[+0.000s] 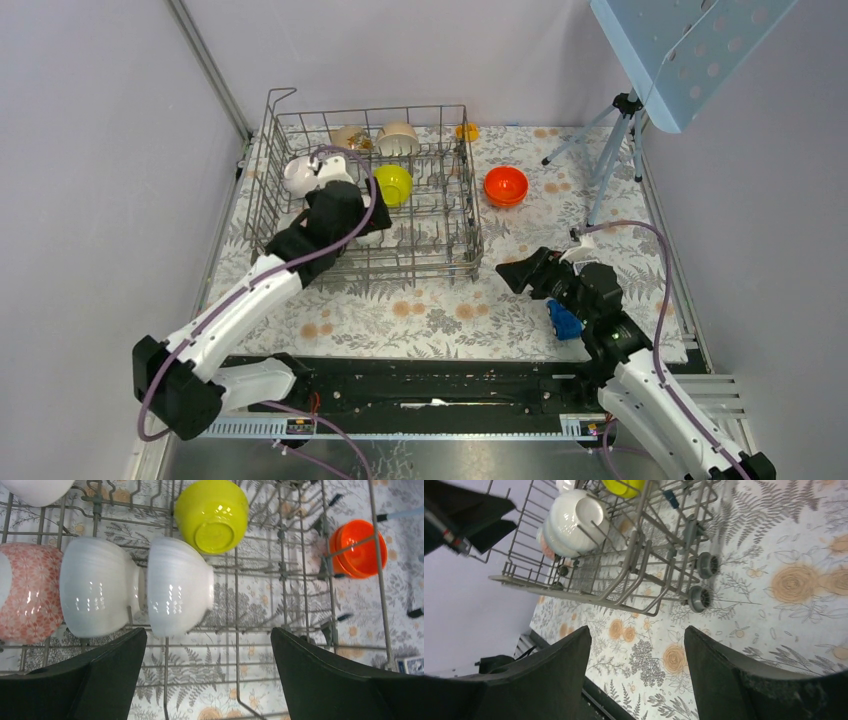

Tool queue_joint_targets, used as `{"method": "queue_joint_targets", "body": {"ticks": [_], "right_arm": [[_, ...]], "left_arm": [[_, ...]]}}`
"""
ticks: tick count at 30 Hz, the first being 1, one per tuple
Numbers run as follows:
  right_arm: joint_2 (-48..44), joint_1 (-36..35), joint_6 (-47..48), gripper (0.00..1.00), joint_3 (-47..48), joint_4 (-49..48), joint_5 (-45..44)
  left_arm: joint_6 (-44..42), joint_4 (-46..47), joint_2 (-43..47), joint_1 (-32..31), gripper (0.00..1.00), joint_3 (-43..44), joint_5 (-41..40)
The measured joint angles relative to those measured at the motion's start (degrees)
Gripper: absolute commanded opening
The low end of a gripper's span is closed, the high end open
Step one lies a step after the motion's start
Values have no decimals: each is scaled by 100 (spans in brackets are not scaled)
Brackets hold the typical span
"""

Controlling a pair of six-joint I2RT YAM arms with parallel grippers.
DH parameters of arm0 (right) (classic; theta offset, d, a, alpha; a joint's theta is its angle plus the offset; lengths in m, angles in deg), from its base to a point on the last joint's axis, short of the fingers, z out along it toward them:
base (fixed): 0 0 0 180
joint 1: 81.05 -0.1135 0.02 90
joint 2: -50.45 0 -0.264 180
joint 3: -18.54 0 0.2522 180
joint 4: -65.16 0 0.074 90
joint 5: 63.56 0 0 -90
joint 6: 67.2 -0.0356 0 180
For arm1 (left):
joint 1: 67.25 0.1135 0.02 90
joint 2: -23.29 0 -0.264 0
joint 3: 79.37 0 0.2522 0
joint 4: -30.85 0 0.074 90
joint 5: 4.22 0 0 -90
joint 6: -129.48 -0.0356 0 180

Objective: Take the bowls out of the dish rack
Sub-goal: Pick up the bowl from the dish rack.

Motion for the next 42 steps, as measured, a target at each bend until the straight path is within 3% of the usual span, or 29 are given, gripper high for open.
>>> {"method": "queue_joint_targets", "body": {"ticks": [7,15,25,42], "right_arm": [[424,0,-68,75,-197,-662,789],[461,0,-247,75,-452,-1200,1185],[457,0,-466,74,-544,-1589,1464],[496,0,-575,74,-575,-1845,1646]], "left_arm": [[33,498,-417,1578,92,87,1652],[92,1139,-588,2459,87,-48,2977],[632,2009,-1003,3171,79,-654,4365],[1261,3139,-1580,3425,66,-1207,5536]]}}
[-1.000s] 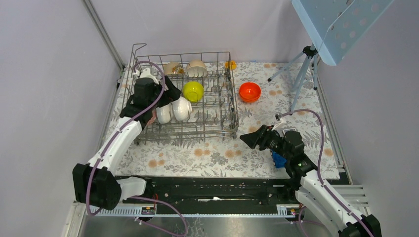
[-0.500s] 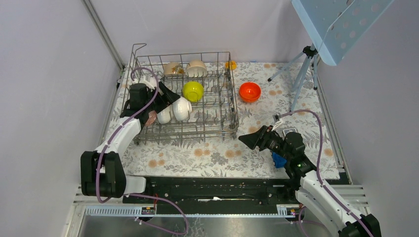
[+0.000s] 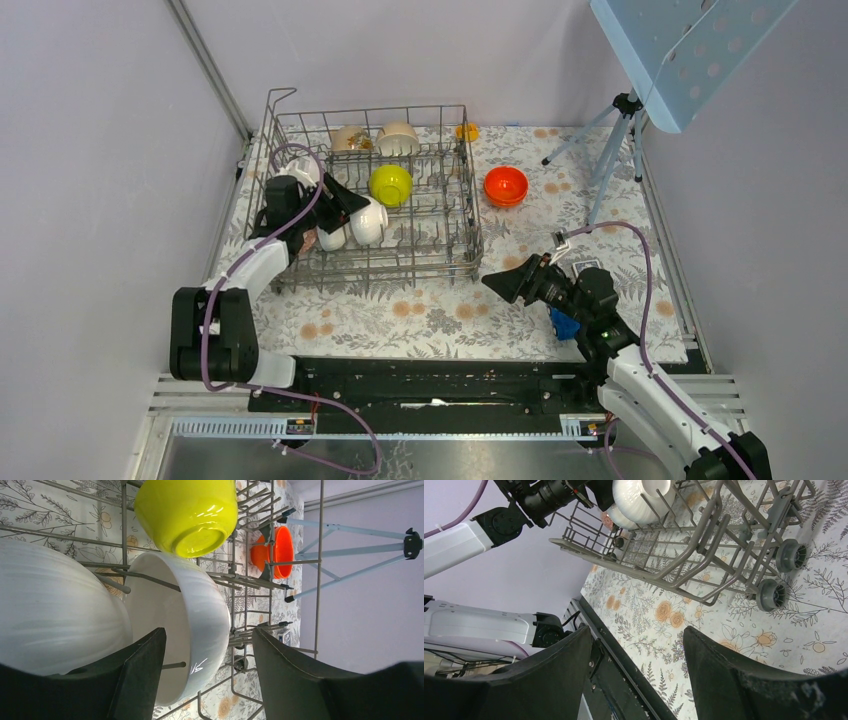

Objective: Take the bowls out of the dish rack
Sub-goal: Pick up the bowl from the dish rack.

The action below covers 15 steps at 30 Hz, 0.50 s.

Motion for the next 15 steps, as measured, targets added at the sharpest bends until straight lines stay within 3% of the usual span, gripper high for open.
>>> {"method": "queue_joint_targets", "body": {"ticks": [15], "right_arm": [[57,0,-63,73,-138,-166,9]], "left_arm": [[452,837,-212,87,48,-247,636]]}}
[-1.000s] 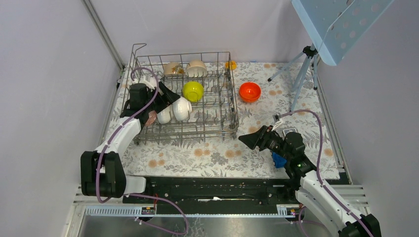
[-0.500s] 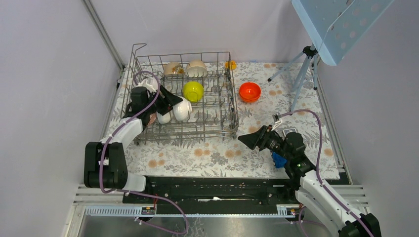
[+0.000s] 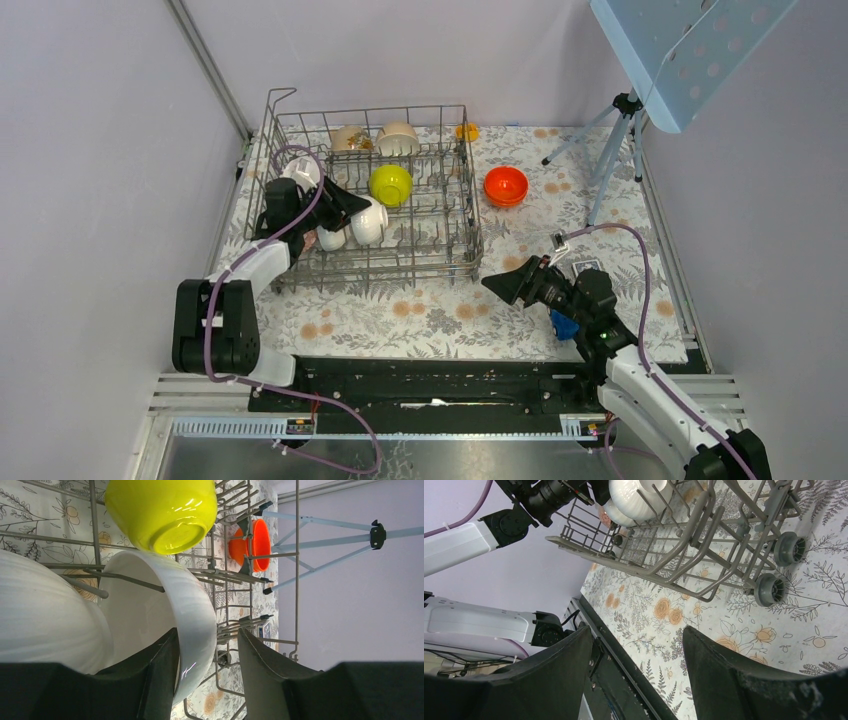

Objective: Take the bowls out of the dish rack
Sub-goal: Pick up the bowl from the dish rack.

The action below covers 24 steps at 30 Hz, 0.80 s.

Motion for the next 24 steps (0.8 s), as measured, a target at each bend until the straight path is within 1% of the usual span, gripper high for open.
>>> {"method": "queue_joint_targets", "body": {"ticks": [8,10,15,20,24], "right_arm": [[111,0,-70,73,-59,-144,4],[142,0,-83,73,-68,-175,4],[201,0,-111,73,-90,-221,7],[212,0,-127,73,-103,-280,26],[212,0,-129,73,-107,-293,42]], "left_arm": [[127,269,-109,37,41,-74,175],[127,282,-114,37,37,-81,179],[127,306,-170,46,26,-81,181],[125,527,-234,55,16,-85,251],[153,599,-236,61,5,-114,271]]}}
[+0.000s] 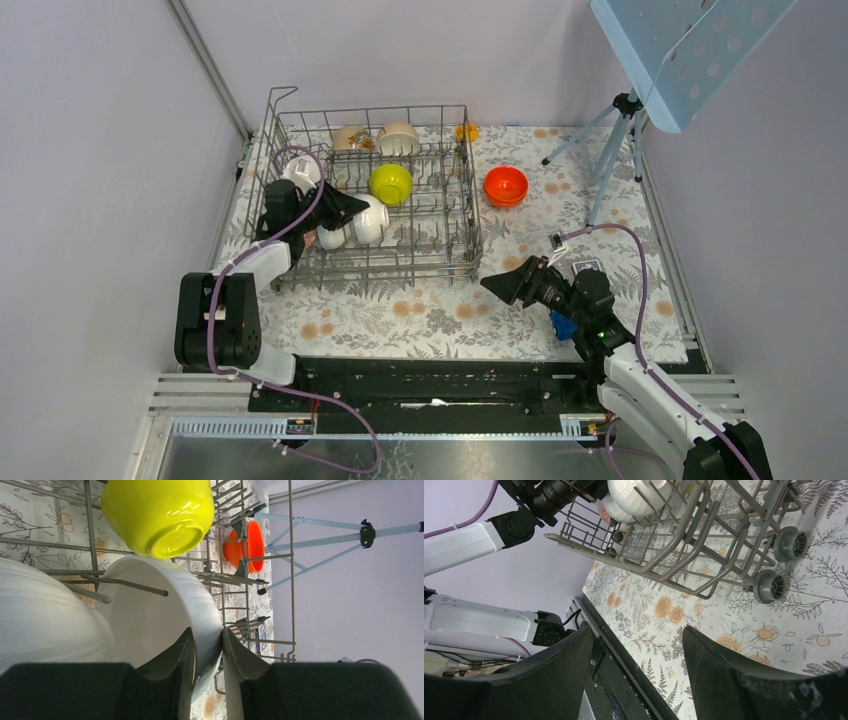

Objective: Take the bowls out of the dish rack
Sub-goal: Pick up the bowl from the dish rack.

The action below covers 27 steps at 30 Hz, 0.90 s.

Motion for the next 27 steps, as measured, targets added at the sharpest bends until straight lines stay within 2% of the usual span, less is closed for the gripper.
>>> {"method": "queue_joint_targets", "body": {"ticks": [2,15,22,27], "right_arm": [[0,0,0,73,0,0,-2],[26,0,26,85,127,345,-426],[675,0,107,83,785,560,-793],[1364,0,114,77,1174,625,-1016]], "left_arm": [[50,76,0,4,0,-37,13],[778,1106,-186,72,0,-358,179],[1045,1384,-236,79,0,-446,179],[1126,1399,-240,79,0,-446,177]]}}
